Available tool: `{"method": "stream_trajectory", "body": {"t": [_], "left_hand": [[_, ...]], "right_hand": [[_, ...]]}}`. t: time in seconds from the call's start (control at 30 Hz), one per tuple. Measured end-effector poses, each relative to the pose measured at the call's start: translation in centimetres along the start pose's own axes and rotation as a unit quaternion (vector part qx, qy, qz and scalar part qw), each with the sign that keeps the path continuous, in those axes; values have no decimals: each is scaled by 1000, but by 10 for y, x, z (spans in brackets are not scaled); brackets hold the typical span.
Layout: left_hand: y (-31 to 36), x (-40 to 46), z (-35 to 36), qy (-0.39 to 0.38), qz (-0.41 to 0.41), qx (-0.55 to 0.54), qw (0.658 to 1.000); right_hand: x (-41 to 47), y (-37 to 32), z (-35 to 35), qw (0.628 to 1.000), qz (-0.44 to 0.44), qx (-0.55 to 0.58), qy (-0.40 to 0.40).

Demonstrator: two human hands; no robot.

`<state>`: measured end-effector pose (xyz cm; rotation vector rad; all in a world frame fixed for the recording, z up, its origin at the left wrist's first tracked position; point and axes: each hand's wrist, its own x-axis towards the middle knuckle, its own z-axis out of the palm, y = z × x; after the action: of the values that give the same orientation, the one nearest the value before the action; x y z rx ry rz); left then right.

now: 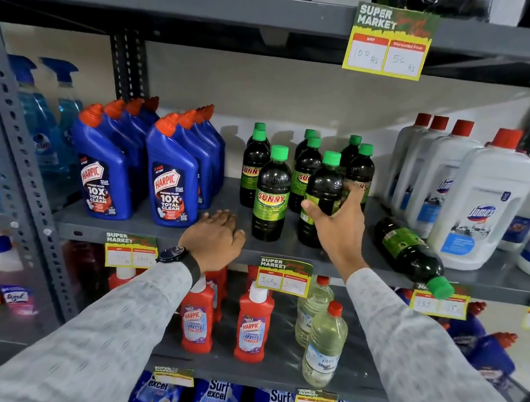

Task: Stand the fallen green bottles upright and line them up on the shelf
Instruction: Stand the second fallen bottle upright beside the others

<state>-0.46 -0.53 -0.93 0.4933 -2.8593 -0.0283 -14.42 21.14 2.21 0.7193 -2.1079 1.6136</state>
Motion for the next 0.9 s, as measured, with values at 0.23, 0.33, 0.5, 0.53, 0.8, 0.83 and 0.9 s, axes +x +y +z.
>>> {"method": "stream_trajectory", "body": {"t": [0.23,0.33,0.5,0.53,0.8,0.83,0.9], "left_hand": [[2,-1,-1,6,-1,11,1000],[2,-1,0,4,-2,13,1000],[1,0,1,-2,-1,9,1000],[1,0,1,-3,-2,8,1000],[2,-1,1,-6,-6,5,1000],[2,-1,1,-6,-6,4,1000],[2,-1,1,-6,-5,2,1000]], "right_hand": [[6,18,-9,973,84,164,-143],[6,24,-10,970,78,170,-155],[1,16,-6,985,63,102,-125],[0,14,-6,986,58,99,-119],[-1,16,-13,972,56,157,-166],[-1,17,-13,972,58,155,-164],[-1,16,-12,980,53,122,-150]]}}
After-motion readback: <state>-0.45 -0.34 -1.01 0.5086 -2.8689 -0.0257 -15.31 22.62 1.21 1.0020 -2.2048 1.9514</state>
